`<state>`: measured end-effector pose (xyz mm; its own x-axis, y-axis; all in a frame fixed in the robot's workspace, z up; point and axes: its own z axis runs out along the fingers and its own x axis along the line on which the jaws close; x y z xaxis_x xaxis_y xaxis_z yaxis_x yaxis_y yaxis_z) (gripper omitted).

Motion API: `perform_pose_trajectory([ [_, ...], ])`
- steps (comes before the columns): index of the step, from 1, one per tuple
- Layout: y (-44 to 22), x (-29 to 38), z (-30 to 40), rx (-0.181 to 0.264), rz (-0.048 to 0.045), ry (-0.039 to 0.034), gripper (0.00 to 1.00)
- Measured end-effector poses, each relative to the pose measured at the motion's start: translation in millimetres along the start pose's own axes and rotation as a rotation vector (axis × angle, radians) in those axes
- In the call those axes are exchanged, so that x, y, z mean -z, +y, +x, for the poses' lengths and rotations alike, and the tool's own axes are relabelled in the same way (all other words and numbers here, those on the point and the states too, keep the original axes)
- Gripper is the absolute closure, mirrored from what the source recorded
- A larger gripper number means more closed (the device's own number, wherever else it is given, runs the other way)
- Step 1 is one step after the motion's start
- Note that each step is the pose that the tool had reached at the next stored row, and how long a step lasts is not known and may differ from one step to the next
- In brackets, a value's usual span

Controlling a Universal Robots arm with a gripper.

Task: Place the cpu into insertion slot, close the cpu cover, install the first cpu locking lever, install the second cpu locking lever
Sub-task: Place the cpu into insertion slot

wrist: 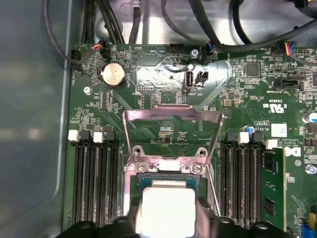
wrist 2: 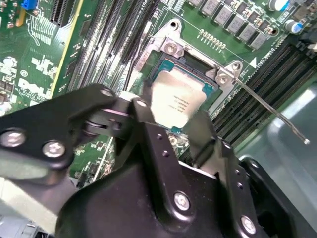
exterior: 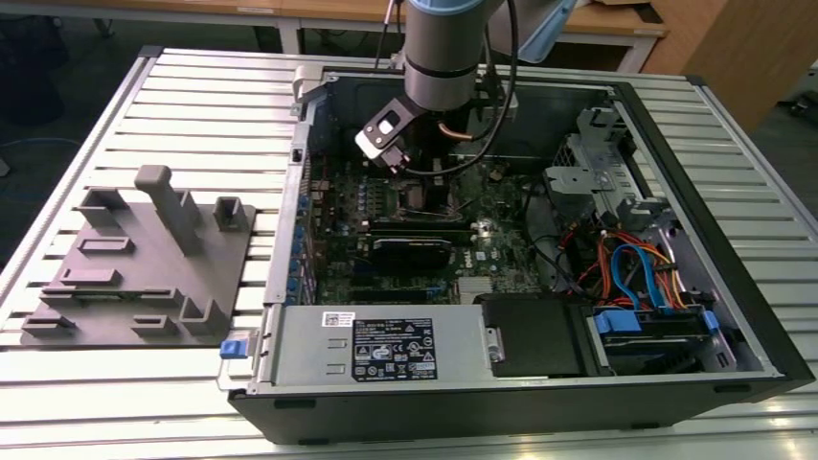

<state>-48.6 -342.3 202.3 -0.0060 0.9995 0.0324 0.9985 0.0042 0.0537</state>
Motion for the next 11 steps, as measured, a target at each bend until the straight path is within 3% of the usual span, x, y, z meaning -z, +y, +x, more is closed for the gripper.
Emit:
perform_pose_trajectory([
  [5,0.3,5.1,0.2,0.000,0.0012,0.0000,0.64],
  [6,0.3,5.3,0.2,0.000,0.0014,0.0002,0.64],
  [11,0.3,5.4,0.2,0.000,0.0016,0.0001,0.88],
])
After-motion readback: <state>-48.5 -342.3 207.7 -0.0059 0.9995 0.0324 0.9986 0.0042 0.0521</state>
